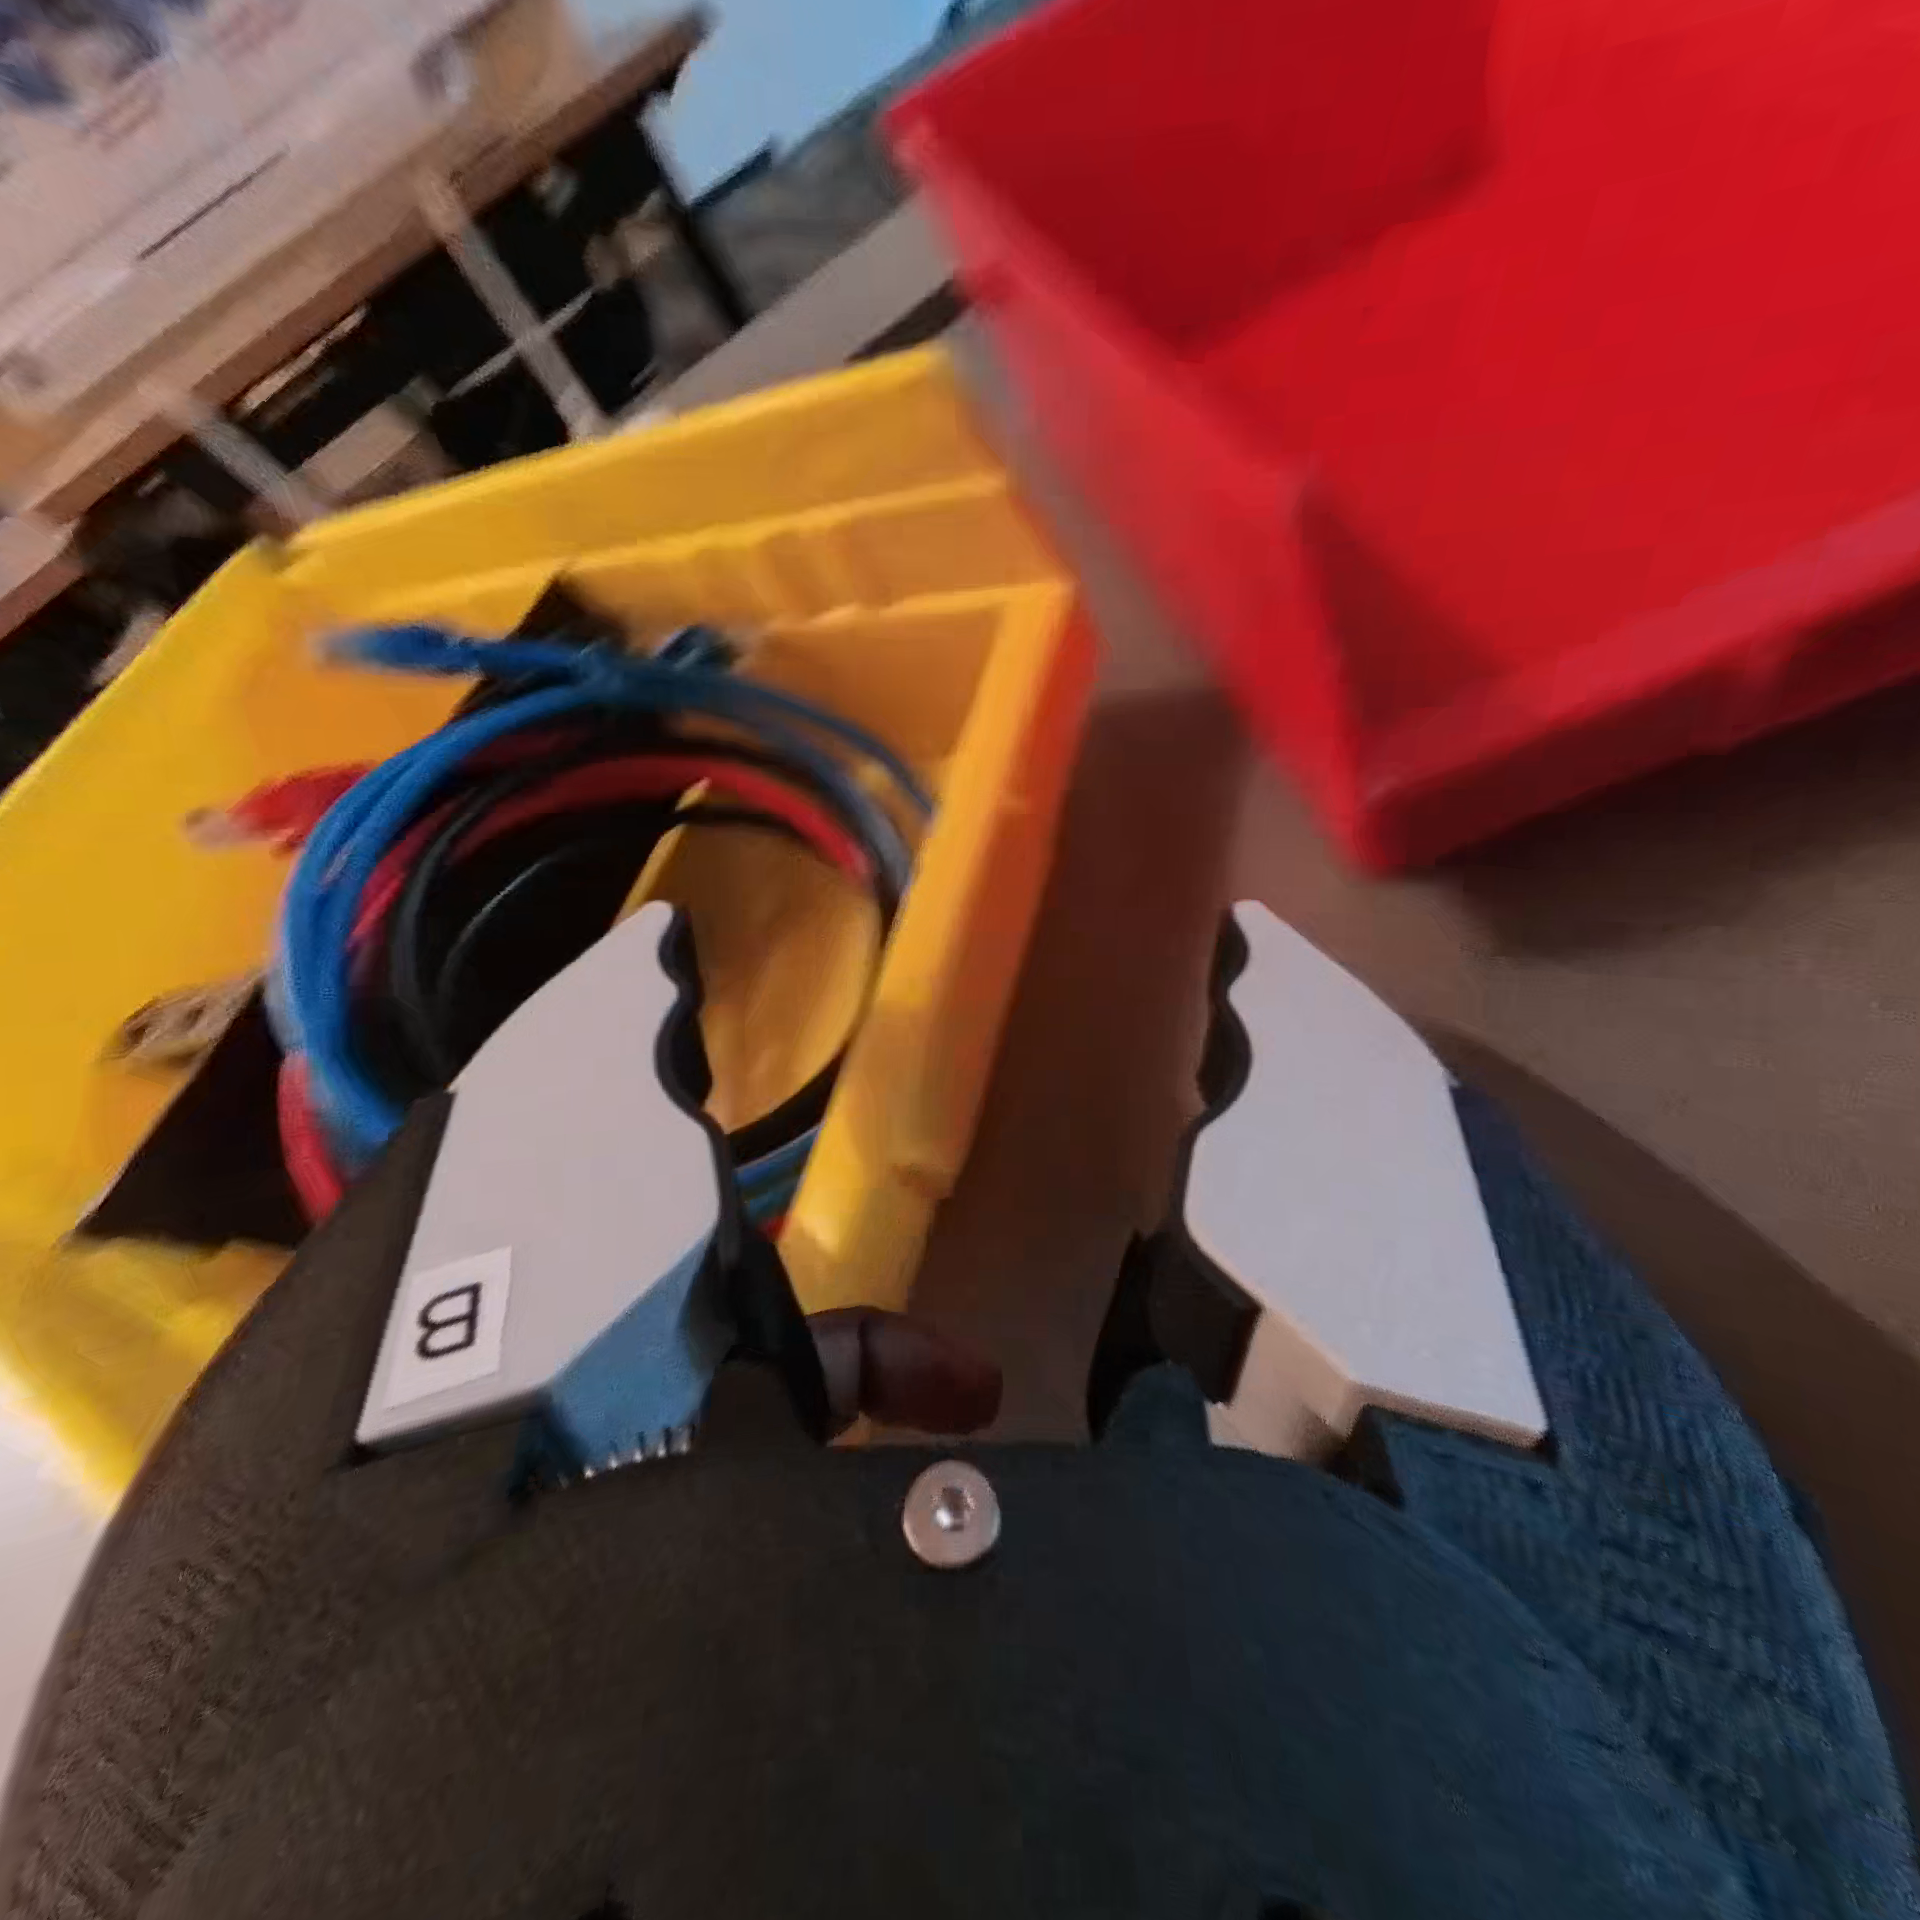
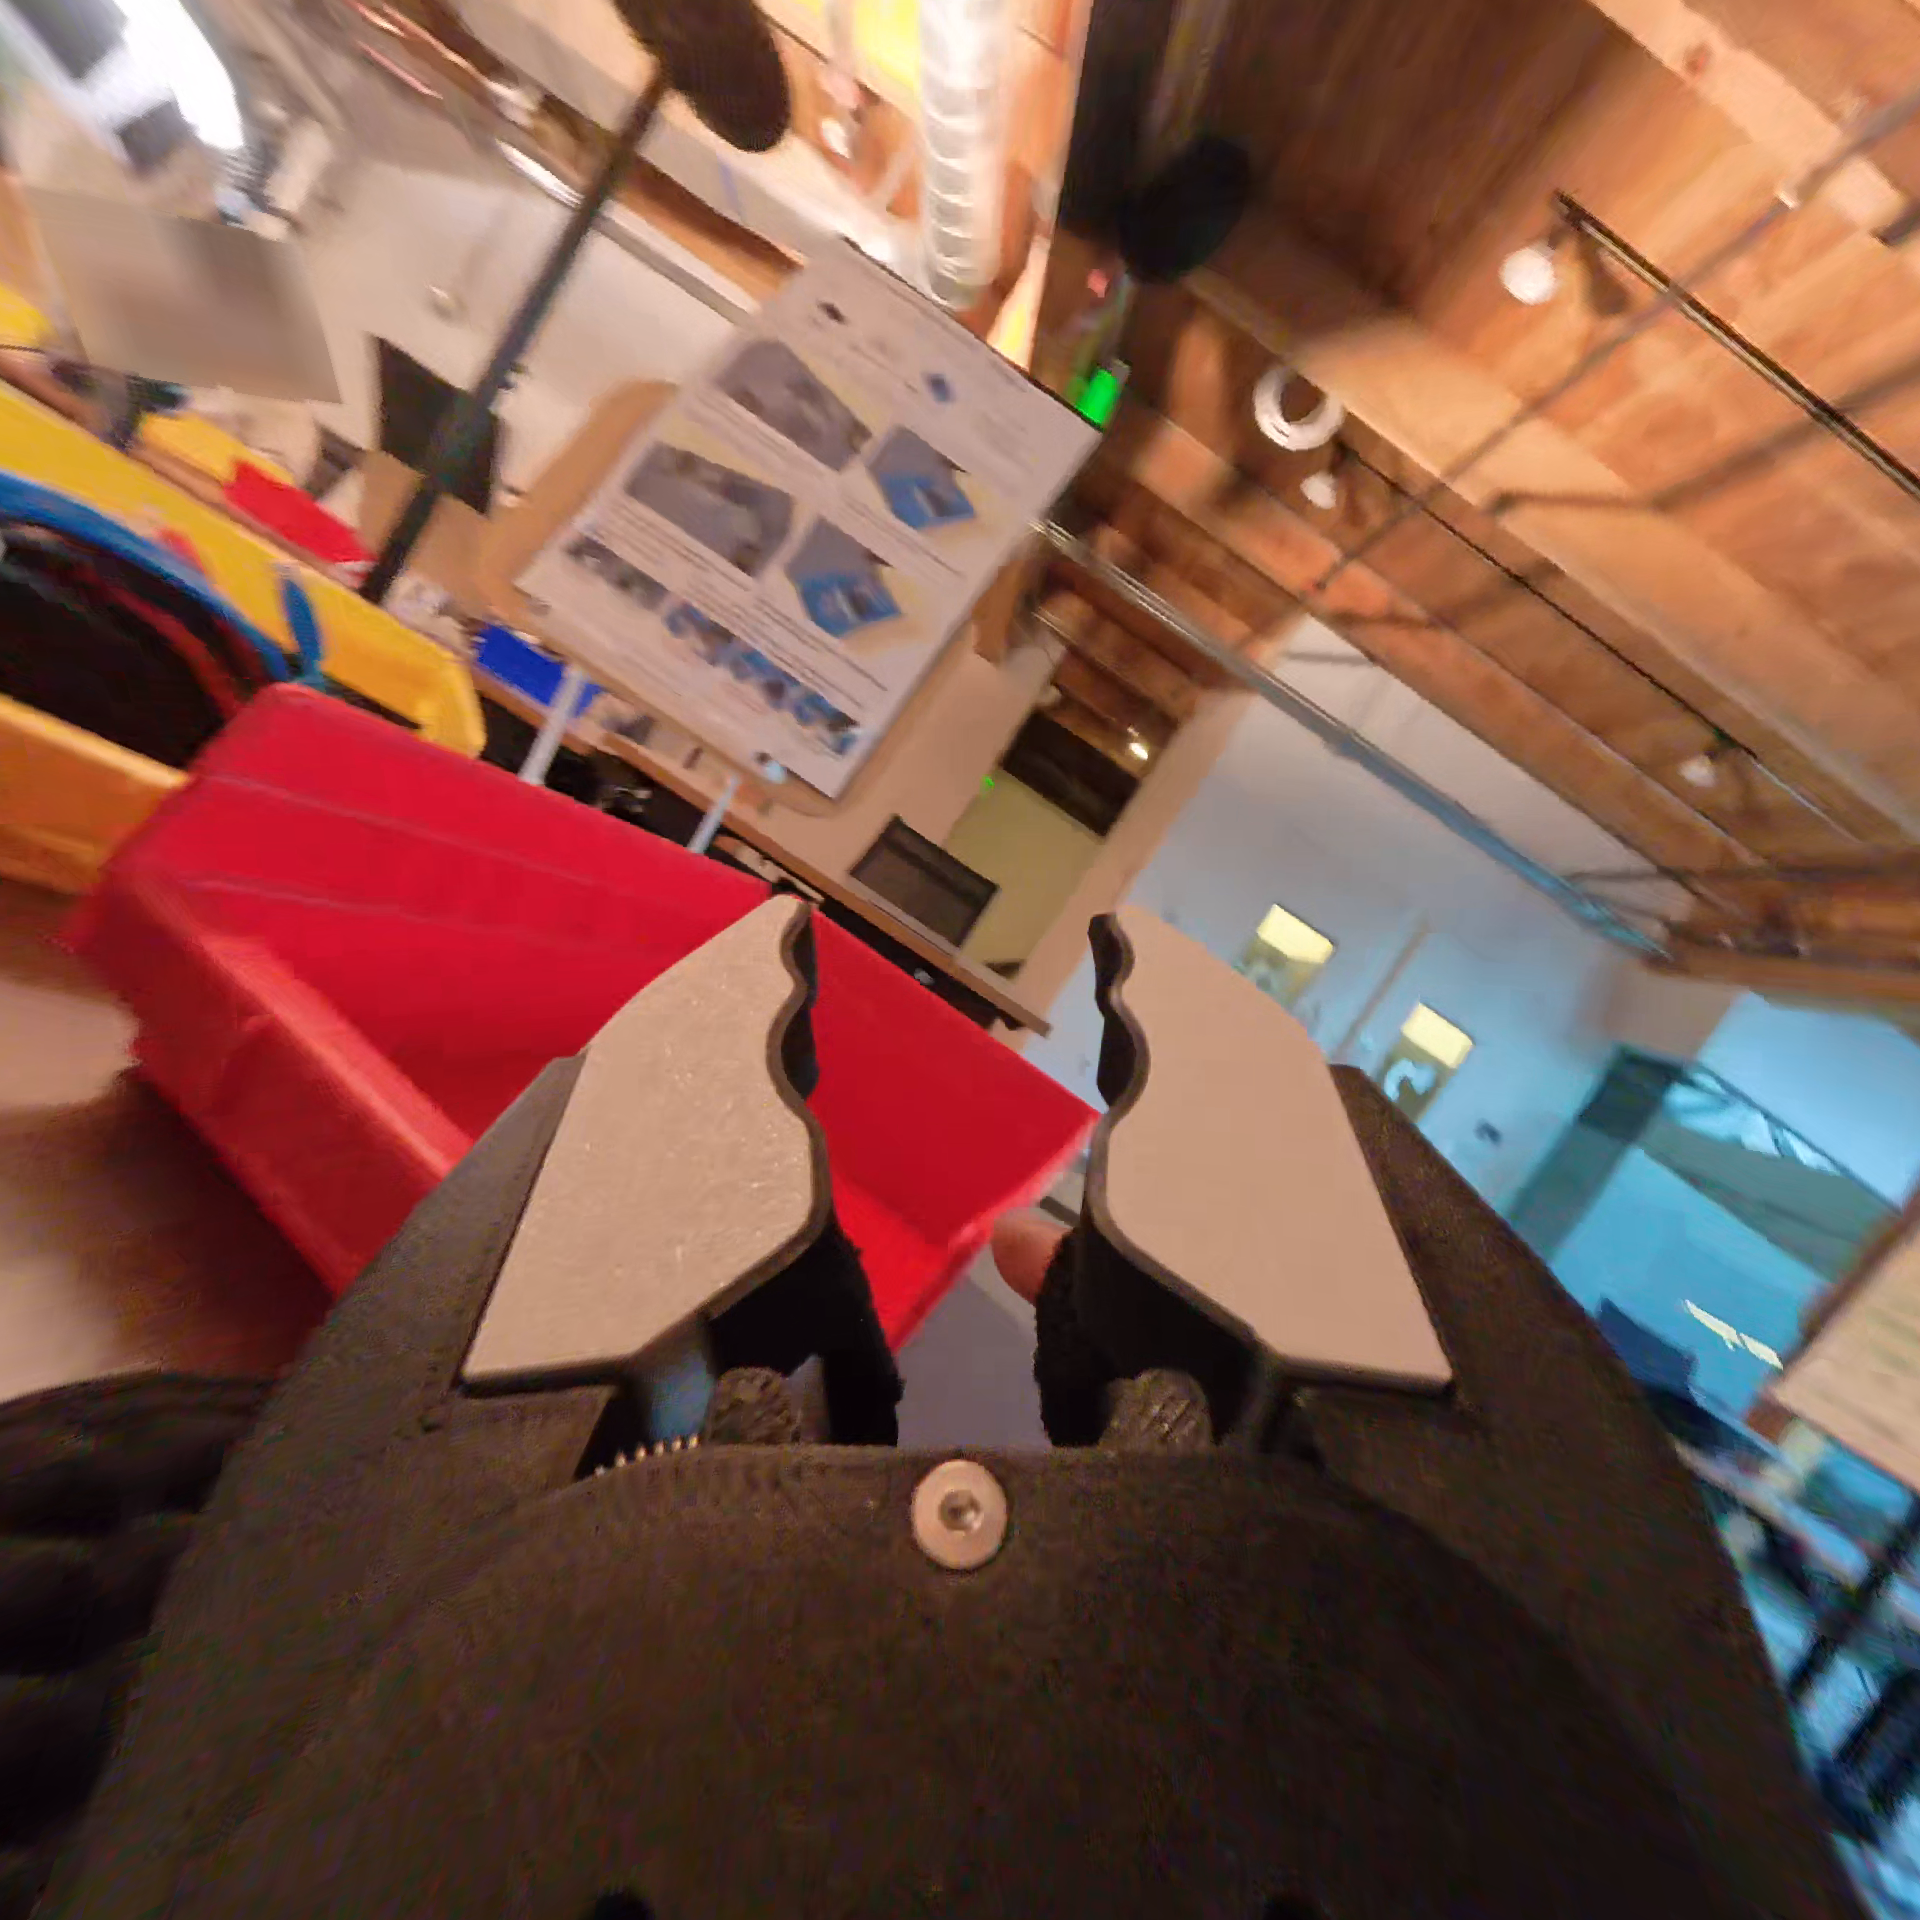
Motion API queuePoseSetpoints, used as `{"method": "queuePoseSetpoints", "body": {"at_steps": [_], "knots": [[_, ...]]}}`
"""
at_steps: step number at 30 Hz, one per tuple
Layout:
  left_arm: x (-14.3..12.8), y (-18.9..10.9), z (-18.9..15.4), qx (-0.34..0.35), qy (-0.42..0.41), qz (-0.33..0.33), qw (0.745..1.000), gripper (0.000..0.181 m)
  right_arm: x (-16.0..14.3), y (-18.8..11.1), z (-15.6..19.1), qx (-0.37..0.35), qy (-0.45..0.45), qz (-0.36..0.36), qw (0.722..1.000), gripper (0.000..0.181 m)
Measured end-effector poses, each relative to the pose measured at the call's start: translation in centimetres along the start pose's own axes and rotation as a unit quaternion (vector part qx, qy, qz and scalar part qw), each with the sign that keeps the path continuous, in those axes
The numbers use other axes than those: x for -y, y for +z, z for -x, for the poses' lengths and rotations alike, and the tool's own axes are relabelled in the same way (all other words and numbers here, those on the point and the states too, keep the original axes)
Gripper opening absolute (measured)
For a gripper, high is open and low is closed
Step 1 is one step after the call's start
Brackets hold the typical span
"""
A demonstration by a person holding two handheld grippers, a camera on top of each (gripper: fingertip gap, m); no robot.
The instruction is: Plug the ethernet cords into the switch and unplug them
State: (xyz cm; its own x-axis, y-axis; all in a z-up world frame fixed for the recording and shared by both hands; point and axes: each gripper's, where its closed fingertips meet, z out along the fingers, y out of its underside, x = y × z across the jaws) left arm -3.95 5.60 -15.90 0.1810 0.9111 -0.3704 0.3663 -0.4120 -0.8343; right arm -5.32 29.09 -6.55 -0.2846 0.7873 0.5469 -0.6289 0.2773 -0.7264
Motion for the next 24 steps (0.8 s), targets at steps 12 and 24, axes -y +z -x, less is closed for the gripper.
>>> {"method": "queuePoseSetpoints", "body": {"at_steps": [12,24], "knots": [[-8.5,-4.4,5.6,0.0,0.145,0.138,0.98,0.06,-3.8,-1.5,12.3,0.307,-0.144,0.14,0.93,0.042],[-11.8,-4.7,11.0,0.009,0.102,0.147,0.984,0.049,-9.6,-0.5,7.2,0.219,-0.137,0.326,0.909,0.031]]}}
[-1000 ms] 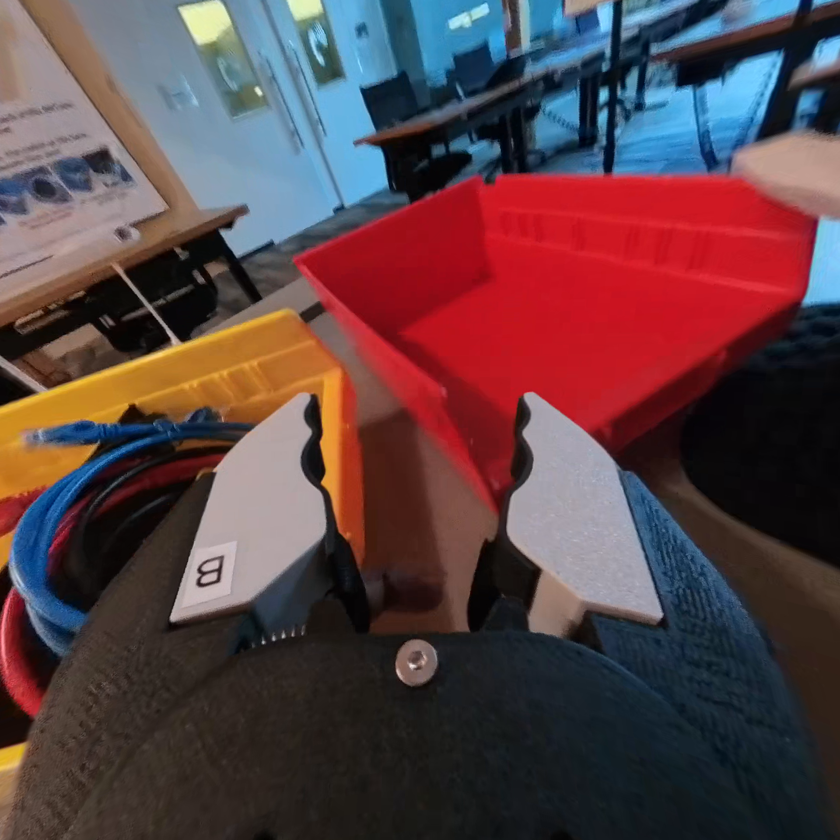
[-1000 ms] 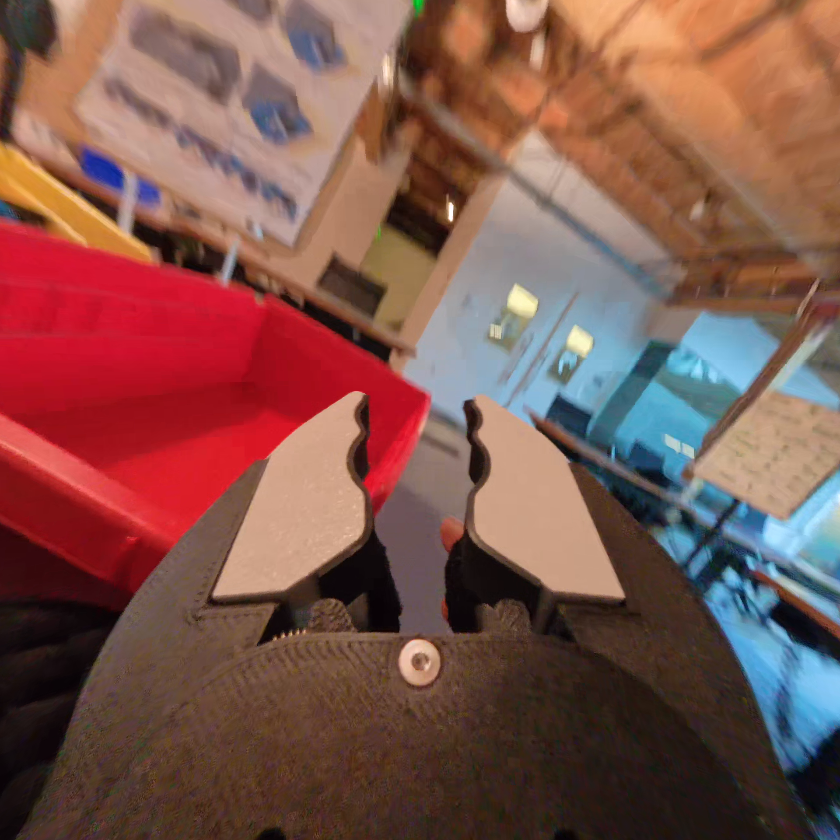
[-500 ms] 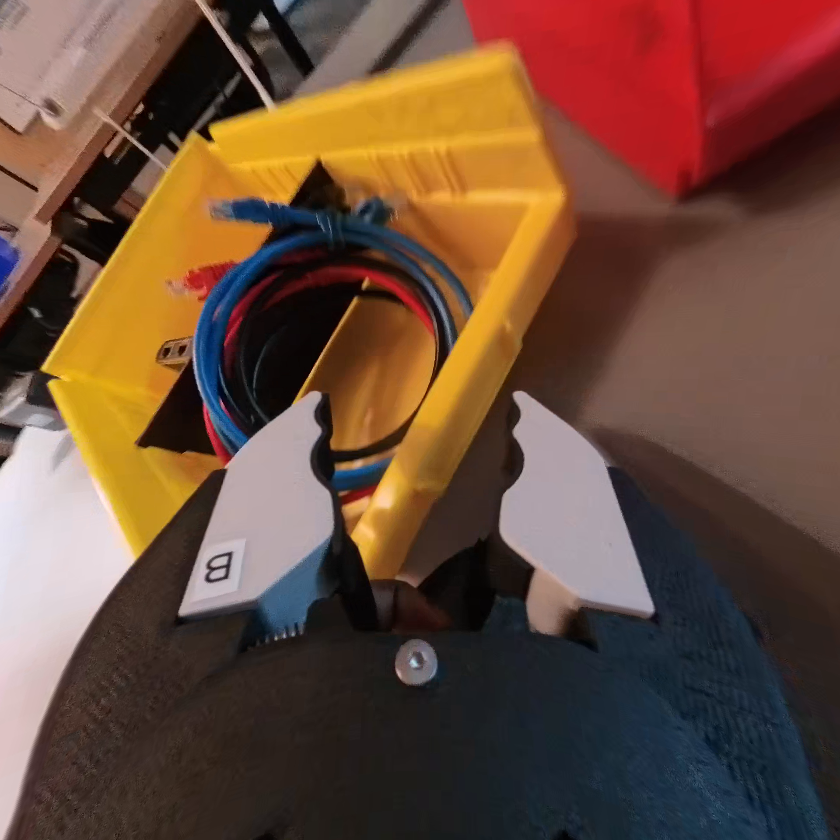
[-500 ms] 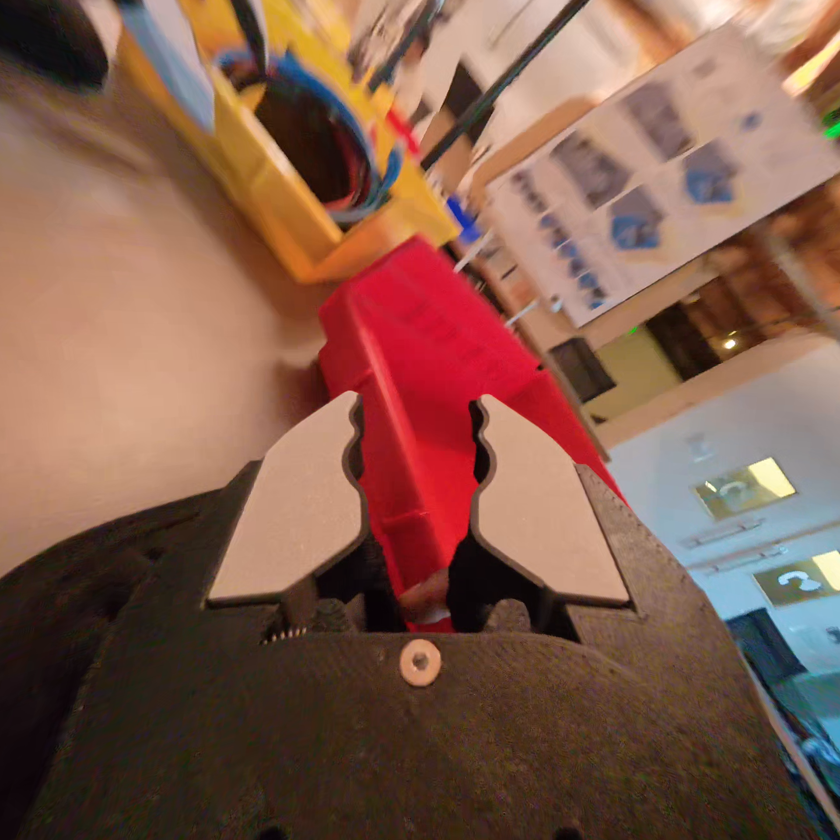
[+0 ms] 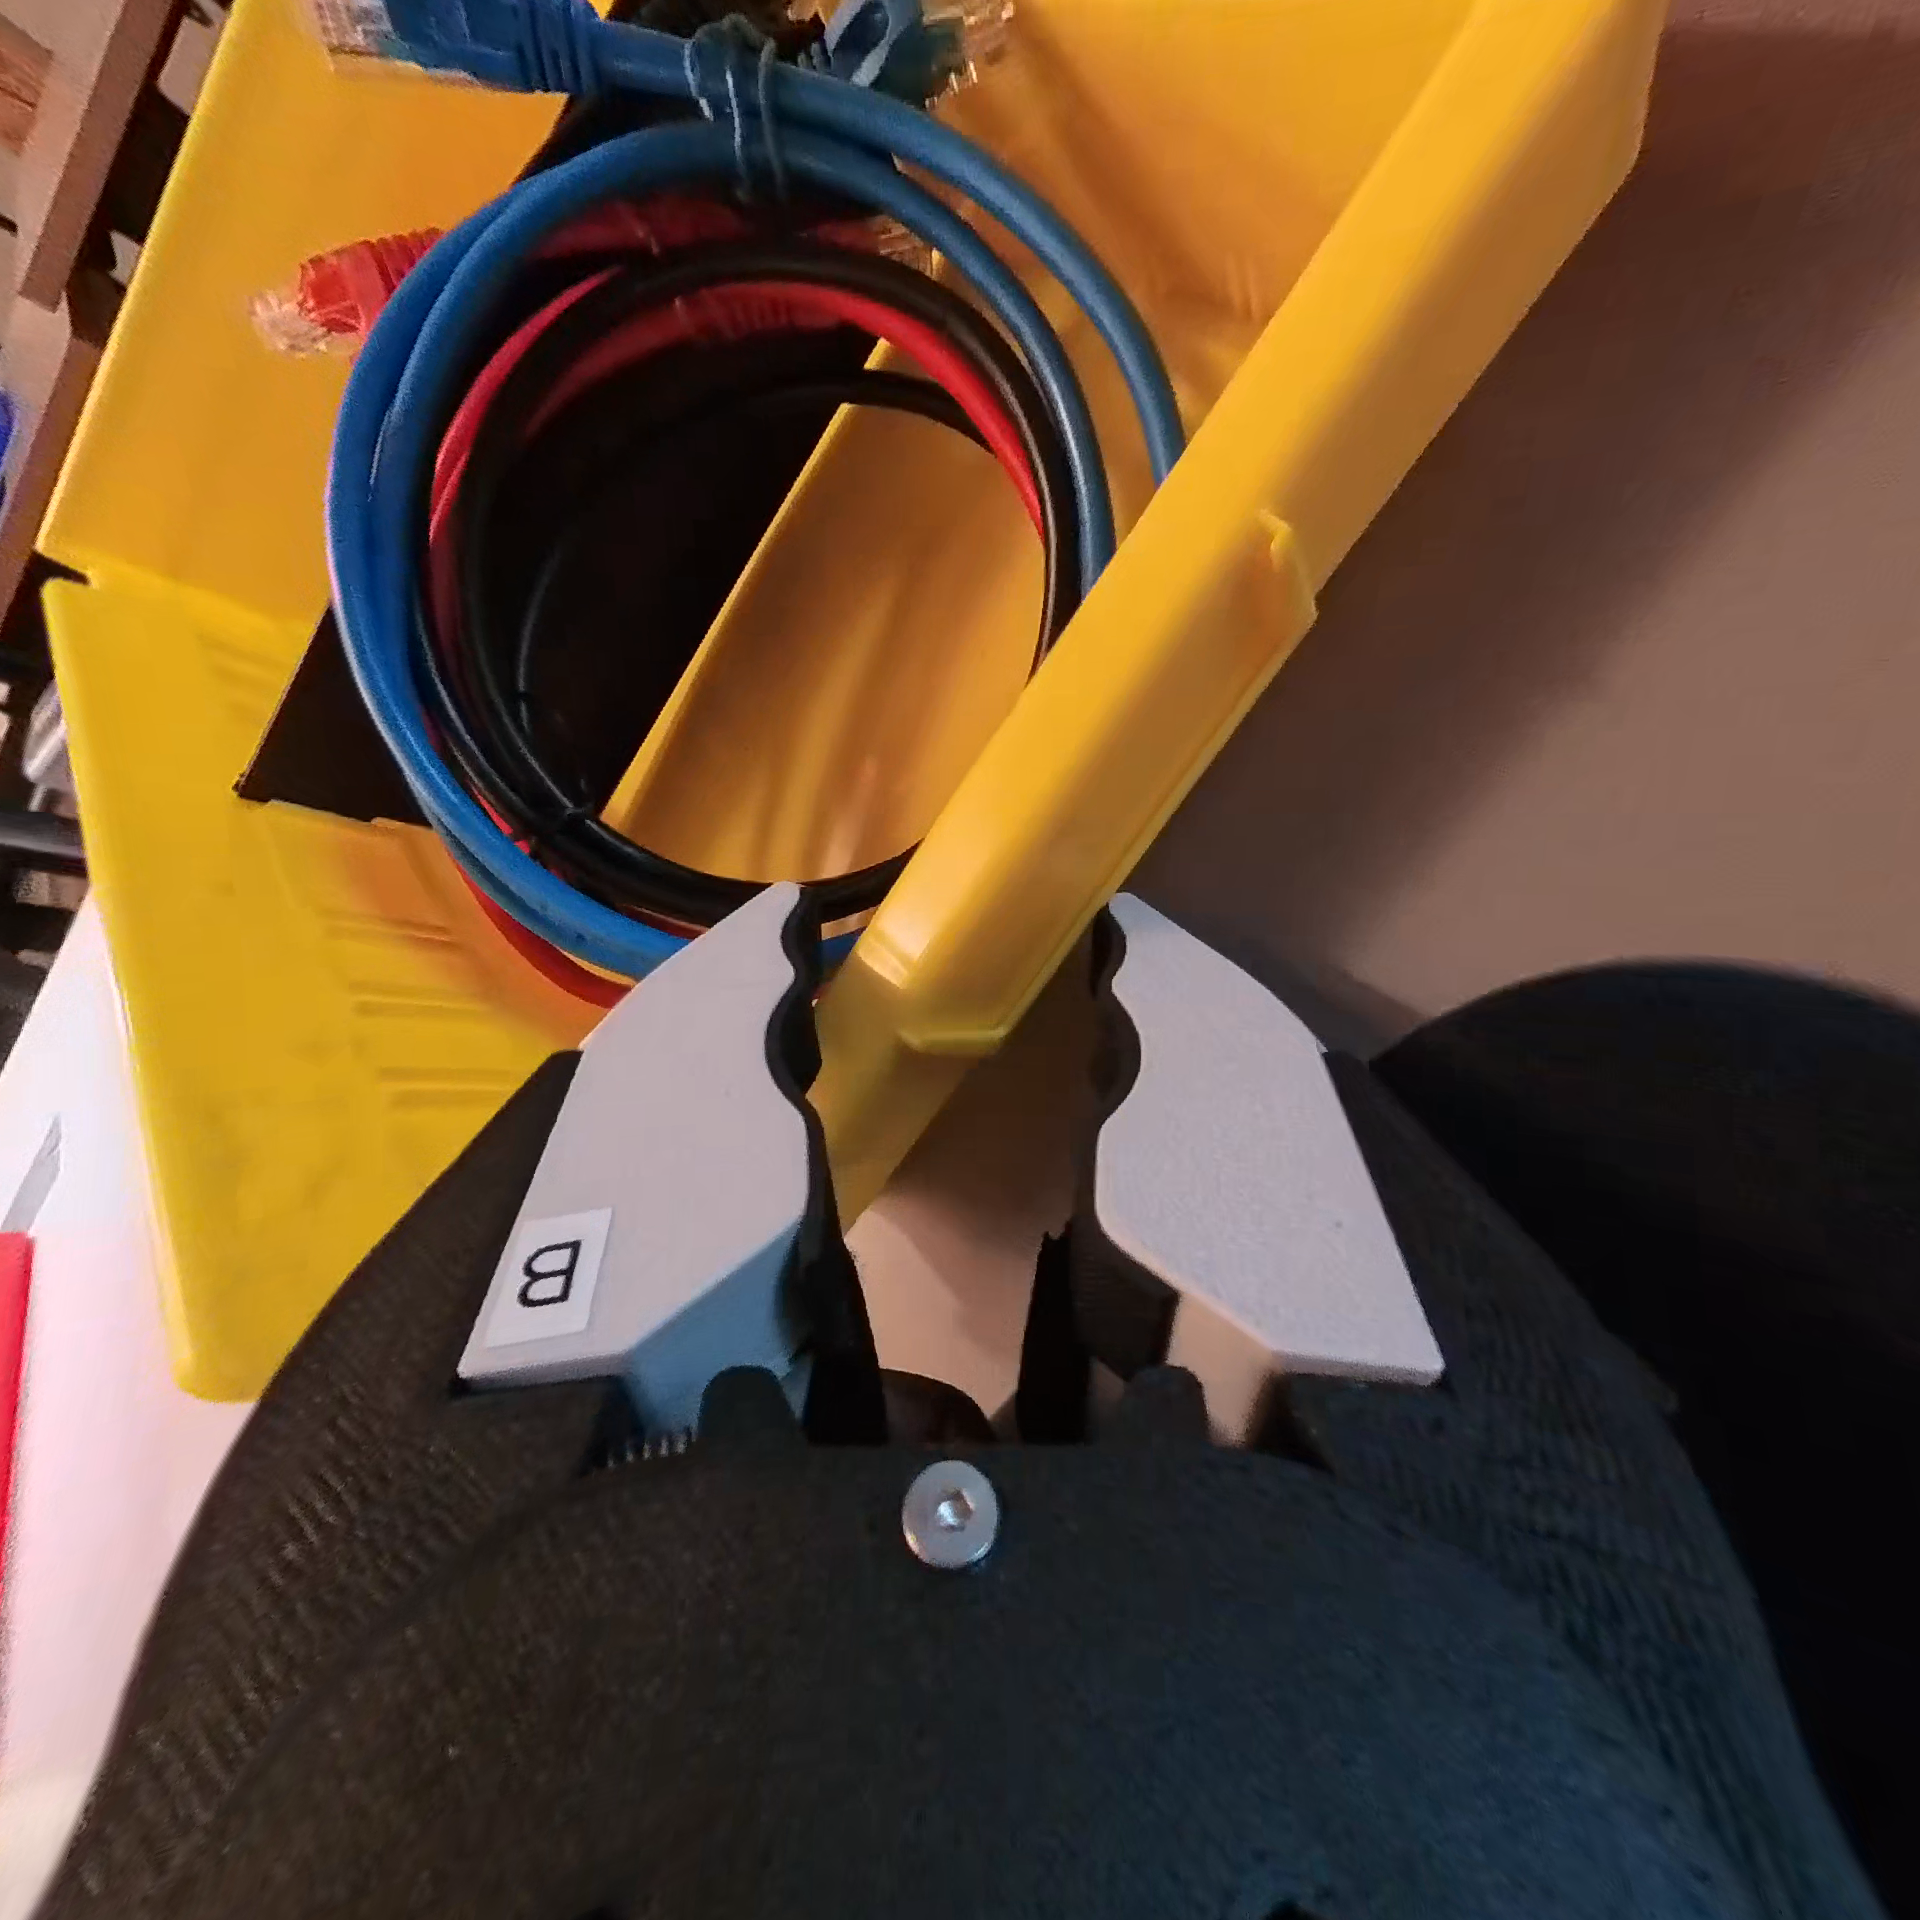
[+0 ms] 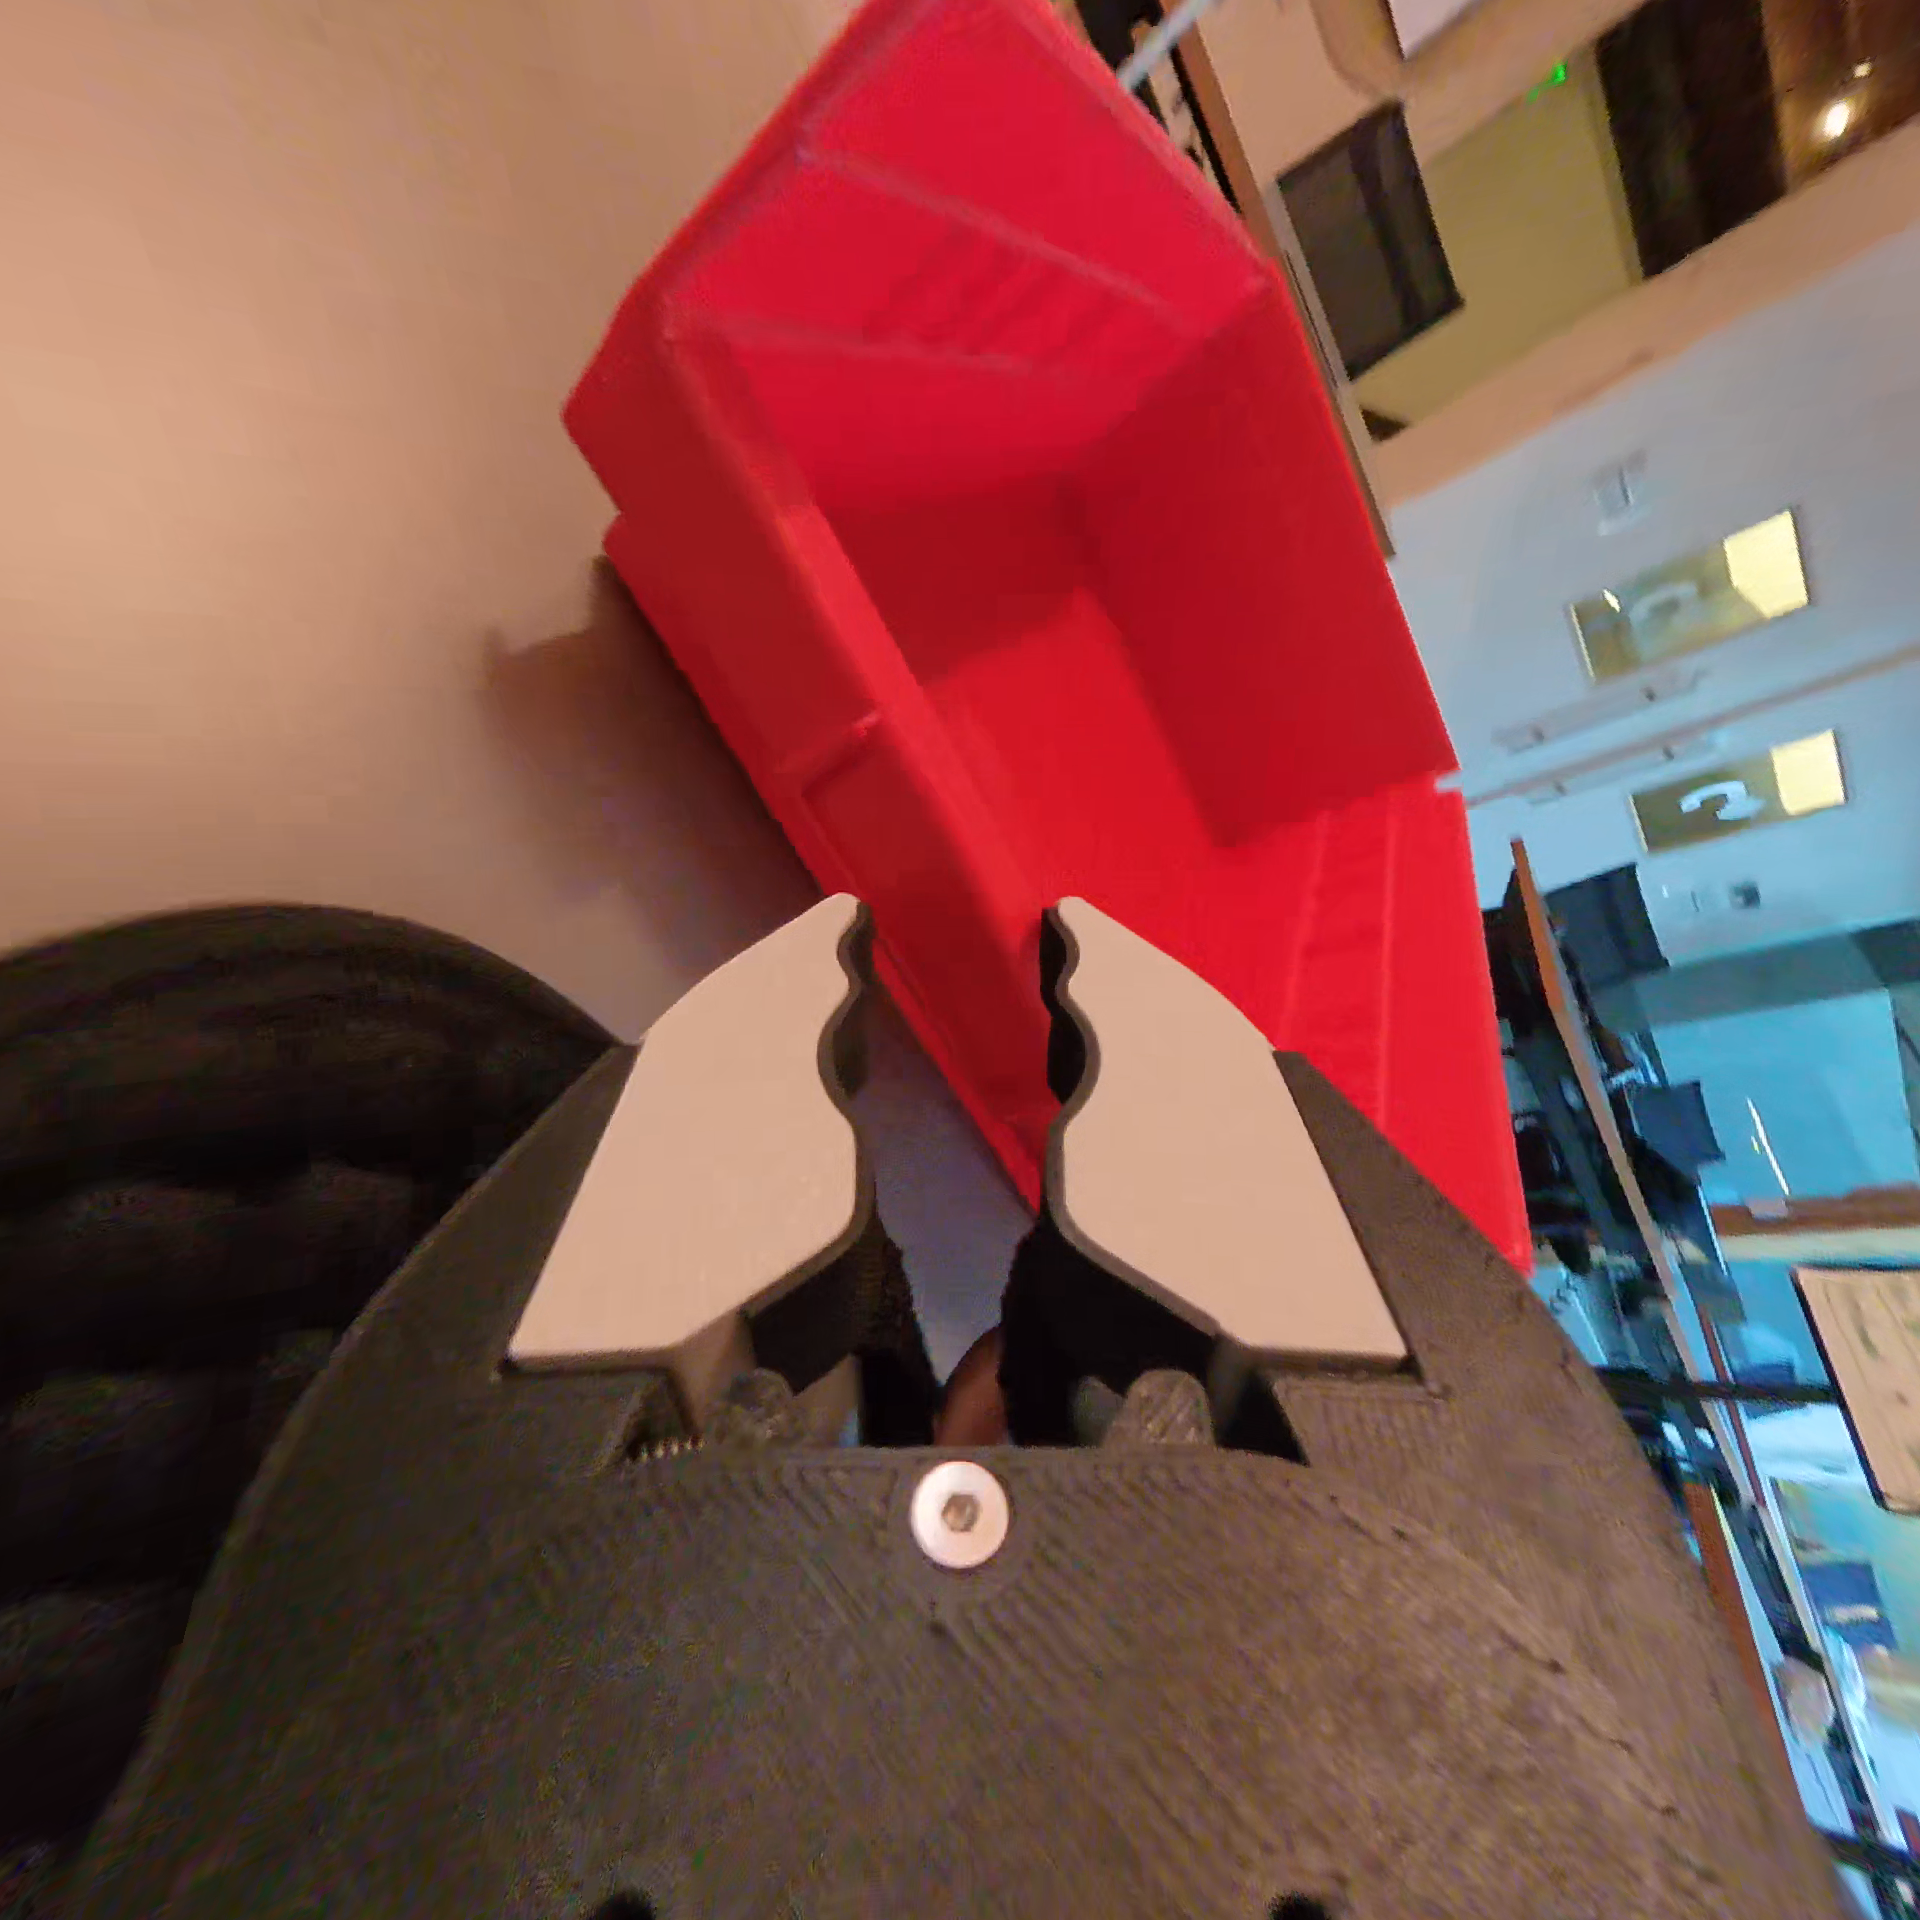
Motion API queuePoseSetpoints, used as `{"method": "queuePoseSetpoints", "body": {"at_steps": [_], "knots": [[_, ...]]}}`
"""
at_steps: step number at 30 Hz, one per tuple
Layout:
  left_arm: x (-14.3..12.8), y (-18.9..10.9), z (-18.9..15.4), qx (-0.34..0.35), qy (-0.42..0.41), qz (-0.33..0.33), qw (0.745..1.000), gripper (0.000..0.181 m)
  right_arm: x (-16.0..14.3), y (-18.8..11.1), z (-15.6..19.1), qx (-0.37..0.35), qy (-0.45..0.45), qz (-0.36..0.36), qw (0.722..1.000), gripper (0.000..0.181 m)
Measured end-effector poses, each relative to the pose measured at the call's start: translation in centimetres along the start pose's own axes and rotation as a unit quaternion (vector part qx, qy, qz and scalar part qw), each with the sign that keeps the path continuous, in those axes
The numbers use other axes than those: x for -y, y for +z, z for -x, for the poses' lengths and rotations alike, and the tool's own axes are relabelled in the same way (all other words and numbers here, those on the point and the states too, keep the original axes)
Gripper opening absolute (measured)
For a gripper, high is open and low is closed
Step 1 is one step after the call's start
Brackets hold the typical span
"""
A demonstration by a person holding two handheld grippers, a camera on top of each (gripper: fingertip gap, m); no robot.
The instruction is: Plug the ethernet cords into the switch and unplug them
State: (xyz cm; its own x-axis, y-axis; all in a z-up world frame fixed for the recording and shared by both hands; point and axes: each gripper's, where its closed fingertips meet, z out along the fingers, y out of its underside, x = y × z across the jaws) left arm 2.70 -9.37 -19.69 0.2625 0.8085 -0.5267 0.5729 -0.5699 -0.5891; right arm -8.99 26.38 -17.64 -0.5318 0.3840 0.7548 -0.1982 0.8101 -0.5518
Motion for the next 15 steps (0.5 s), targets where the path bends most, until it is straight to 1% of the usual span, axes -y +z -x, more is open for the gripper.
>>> {"method": "queuePoseSetpoints", "body": {"at_steps": [3,8,11,12,15], "knots": [[-2.1,-0.9,1.5,0.0,0.008,-0.013,1.0,0.049,-1.4,0.2,-1.1,-0.004,0.008,0.008,1.0,0.03],[-6.5,-3.5,3.6,0.001,-0.001,-0.011,1.0,0.05,-1.6,0.1,-1.2,-0.006,-0.001,0.009,1.0,0.03],[-8.4,-4.7,4.5,-0.001,-0.009,-0.015,1.0,0.051,-1.6,0.0,-1.2,-0.01,-0.014,0.009,1.0,0.025],[-8.8,-5.1,4.7,-0.003,-0.01,-0.015,1.0,0.051,-1.6,-0.1,-1.4,-0.013,-0.016,0.008,1.0,0.02],[-10.1,-6.0,5.0,-0.006,-0.011,-0.017,1.0,0.051,-1.8,-0.4,-1.5,0.002,-0.017,0.016,1.0,0.02]]}}
